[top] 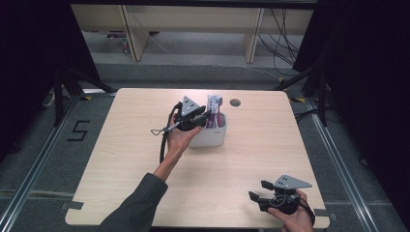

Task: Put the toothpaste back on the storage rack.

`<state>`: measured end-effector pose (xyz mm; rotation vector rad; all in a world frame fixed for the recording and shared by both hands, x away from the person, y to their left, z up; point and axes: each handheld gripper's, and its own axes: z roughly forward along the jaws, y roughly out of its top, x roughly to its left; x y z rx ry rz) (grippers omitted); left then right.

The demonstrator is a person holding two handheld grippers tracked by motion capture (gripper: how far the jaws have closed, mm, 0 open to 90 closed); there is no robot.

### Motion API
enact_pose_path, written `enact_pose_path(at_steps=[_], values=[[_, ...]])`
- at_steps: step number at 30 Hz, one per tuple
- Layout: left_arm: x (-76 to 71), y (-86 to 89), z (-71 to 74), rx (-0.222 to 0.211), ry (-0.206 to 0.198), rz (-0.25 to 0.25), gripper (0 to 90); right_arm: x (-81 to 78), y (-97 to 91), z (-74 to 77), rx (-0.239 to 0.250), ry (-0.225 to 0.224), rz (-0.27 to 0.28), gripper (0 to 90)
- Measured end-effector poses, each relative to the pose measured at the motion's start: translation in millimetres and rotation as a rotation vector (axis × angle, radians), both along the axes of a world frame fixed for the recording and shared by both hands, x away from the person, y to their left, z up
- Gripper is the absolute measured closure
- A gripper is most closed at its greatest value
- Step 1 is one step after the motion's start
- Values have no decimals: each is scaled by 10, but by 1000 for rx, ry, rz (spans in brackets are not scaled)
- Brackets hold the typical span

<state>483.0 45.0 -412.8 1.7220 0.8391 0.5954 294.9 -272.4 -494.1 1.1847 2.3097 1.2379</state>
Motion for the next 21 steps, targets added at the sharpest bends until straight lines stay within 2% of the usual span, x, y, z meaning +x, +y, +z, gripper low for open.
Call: enact_pose_path(at_steps=[1, 2, 5, 6, 9, 10, 11, 12, 13, 14, 15, 16, 19, 21], values=[[2, 9, -4, 0, 5, 2, 685, 0, 0, 0, -1, 1, 0, 337], [3, 15, -6, 0, 9, 2, 683, -13, 14, -1, 17, 26, -9, 337], [5, 36, -5, 4, 18, 5, 673, -10, 11, -3, 14, 17, -13, 337], [4, 39, -4, 5, 19, 5, 668, 7, -3, -8, 0, -6, -3, 337], [-10, 50, 8, 9, 25, 1, 654, 8, -5, -8, 1, -6, -4, 337], [-14, 53, 13, 11, 29, 3, 645, -7, 9, -7, 18, 18, -12, 337], [-19, 58, 18, 11, 37, 3, 631, -10, 11, -4, 20, 23, -14, 337], [-23, 62, 22, 12, 40, 2, 621, 4, -3, -4, 2, -1, -6, 337], [-30, 69, 27, 6, 42, 2, 616, -9, 11, -4, 19, 21, -14, 337], [-34, 76, 31, 4, 42, 0, 612, -1, 2, -4, 9, 5, -8, 337], [-37, 89, 39, 2, 45, -3, 609, -10, 11, -3, 19, 21, -14, 337], [-38, 99, 45, 5, 47, -3, 602, 4, -3, -3, 3, -1, -7, 337], [-48, 122, 54, 9, 67, -1, 559, -18, 13, 2, 26, 34, -24, 337], [-58, 144, 57, 10, 70, -1, 543, -14, 11, 1, 24, 27, -21, 337]])
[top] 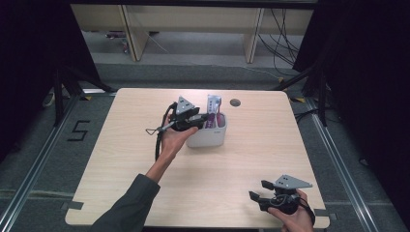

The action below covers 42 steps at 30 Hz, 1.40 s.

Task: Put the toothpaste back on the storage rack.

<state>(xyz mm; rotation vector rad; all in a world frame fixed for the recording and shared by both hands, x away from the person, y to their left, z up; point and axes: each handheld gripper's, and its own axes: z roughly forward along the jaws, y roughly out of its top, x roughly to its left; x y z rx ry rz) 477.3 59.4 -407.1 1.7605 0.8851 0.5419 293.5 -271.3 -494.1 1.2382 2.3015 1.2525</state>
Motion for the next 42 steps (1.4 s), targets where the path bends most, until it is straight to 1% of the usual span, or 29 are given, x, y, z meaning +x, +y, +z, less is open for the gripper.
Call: enact_pose_path(at_steps=[1, 3, 5, 10, 14, 16, 18, 25, 33, 37, 39, 40, 42], values=[[-5, 17, 3, -3, 4, 1, 539, 3, -2, -1, -2, -5, 3, 337], [-10, 41, 9, 0, 10, 3, 518, 2, 1, 0, 6, 1, 4, 337], [-24, 66, 21, -7, 20, 6, 497, 2, -1, 0, 2, 0, 2, 337], [-50, 98, 57, -10, 14, 8, 475, 3, -1, -1, -2, -4, 2, 337], [-68, 114, 69, -3, 19, 7, 457, 6, -4, -4, -4, -8, 2, 337], [-76, 115, 71, -5, 26, 5, 446, 3, -1, -2, -2, -4, 2, 337], [-95, 112, 68, -4, 19, 5, 445, 3, 0, -1, -4, -5, 3, 337], [-123, 157, 39, 2, 32, 0, 421, 2, 0, -2, -4, -5, 2, 337], [-186, 196, 96, -1, 34, 5, 349, 2, 0, -2, -4, -5, 1, 337], [-195, 220, 96, 1, 52, 10, 304, 1, 0, 0, -4, -7, 1, 336], [-204, 234, 91, -2, 56, 12, 281, 2, 3, -5, 5, -8, -1, 336], [-215, 242, 88, -3, 52, 11, 276, -1, 1, 1, 0, 1, -3, 336], [-233, 262, 89, 10, 62, 6, 258, 1, -1, 1, -1, 0, -2, 335]])
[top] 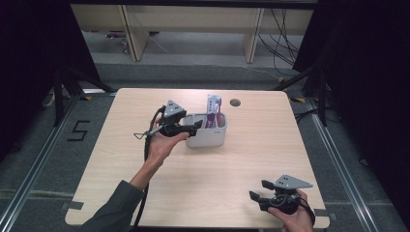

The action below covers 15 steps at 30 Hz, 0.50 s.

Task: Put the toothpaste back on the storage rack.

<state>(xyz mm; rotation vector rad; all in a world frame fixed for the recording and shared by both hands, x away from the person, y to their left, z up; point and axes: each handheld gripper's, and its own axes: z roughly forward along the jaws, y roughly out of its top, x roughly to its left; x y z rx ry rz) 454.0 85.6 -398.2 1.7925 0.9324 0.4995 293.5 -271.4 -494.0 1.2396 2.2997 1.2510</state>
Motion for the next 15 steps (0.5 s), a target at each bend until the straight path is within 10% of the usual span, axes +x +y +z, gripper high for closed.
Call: enact_pose_path(at_steps=[15], values=[[-180, 89, 20, -2, 16, -30, 184, 2, -1, -2, -2, -3, -1, 329]])
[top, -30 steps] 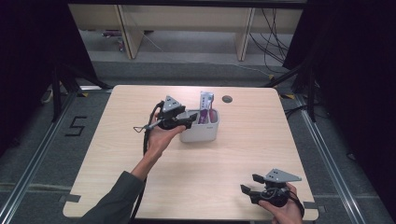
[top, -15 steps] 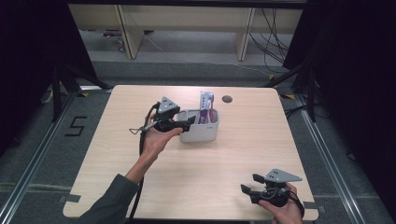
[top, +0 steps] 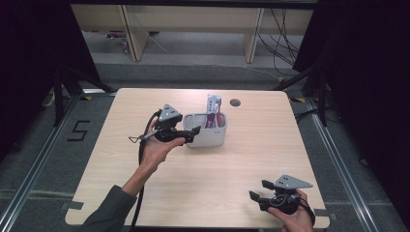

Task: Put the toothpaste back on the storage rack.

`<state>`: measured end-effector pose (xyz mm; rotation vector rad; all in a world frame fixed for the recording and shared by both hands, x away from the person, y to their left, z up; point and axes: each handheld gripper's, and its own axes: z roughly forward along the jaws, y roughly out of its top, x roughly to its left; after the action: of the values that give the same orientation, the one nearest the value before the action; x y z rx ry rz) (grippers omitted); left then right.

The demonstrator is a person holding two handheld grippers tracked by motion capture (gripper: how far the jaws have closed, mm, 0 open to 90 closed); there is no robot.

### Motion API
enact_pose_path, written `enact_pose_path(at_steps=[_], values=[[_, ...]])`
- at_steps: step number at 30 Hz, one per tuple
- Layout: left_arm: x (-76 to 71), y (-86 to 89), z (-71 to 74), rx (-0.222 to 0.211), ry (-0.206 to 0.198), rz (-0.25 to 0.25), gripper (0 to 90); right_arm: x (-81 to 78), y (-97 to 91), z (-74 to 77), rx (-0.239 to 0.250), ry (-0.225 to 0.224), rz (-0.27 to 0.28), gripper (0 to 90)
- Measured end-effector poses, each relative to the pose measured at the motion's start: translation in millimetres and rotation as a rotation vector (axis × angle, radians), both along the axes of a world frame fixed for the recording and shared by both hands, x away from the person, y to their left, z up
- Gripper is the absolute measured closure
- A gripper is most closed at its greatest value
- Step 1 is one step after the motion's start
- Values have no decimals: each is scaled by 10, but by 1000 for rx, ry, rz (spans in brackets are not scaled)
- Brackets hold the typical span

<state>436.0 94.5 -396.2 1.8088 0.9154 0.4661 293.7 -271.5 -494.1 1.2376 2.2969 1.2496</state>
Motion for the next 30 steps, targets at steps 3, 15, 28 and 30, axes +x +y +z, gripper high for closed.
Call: enact_pose_path(at_steps=[3, 15, 28, 30], values=[[-59, 36, -14, -2, -13, 3, 180, 5, 0, -3, 0, -13, -1, 328], [-269, 211, -110, 17, -13, -23, 164, -2, 11, -2, 15, 15, -17, 279], [-409, 324, -278, 44, 5, -55, 156, 4, 7, 6, 13, 7, -19, 258], [-430, 335, -289, 48, 2, -59, 156, 5, 6, 6, 13, 6, -21, 258]])
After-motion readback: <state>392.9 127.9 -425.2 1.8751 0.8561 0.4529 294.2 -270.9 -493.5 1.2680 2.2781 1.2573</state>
